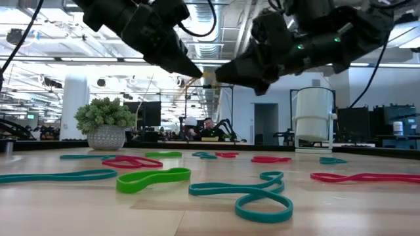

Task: Pick and place items into bin
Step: Put the yellow rubberband into the black basket

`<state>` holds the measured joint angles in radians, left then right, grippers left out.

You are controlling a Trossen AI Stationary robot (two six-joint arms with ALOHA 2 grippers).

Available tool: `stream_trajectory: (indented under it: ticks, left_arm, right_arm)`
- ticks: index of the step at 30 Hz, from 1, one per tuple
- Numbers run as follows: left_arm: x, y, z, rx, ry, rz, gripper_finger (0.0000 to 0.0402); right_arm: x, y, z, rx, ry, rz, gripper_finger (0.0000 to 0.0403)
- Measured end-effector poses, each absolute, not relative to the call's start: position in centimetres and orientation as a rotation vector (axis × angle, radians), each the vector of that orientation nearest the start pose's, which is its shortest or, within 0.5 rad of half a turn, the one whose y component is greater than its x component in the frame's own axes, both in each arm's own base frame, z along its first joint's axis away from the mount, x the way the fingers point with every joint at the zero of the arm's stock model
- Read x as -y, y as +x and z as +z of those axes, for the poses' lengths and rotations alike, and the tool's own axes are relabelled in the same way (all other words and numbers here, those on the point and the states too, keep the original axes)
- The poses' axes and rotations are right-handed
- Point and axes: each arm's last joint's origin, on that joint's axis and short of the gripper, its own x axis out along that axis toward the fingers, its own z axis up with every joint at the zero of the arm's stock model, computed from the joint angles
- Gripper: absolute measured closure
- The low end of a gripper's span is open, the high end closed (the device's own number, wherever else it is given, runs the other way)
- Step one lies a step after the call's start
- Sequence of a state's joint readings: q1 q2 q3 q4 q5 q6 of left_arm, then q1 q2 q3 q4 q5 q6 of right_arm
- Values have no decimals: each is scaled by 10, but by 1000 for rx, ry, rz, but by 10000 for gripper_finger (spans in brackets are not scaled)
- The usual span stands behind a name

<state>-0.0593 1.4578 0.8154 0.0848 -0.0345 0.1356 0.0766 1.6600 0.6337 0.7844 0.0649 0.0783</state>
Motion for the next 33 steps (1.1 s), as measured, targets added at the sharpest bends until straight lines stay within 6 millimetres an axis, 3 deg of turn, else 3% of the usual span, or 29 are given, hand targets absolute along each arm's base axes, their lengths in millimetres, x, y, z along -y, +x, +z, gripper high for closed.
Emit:
stream_trajectory:
  ticks: [9,16,25,33]
  left_arm:
    - [16,303,214,-578,174,-23,401]
    - [16,303,214,-579,174,-24,401]
    - [16,303,213,-582,174,-23,401]
    - [15,303,213,-581,173,-22,401]
  right_arm:
    - [-25,343,167,-300,47,-3,248]
    - [-25,356,159,-390,36,-23,243]
    - [-24,355,171,-416,35,-26,288]
    - [-25,355,170,-421,34,-25,368]
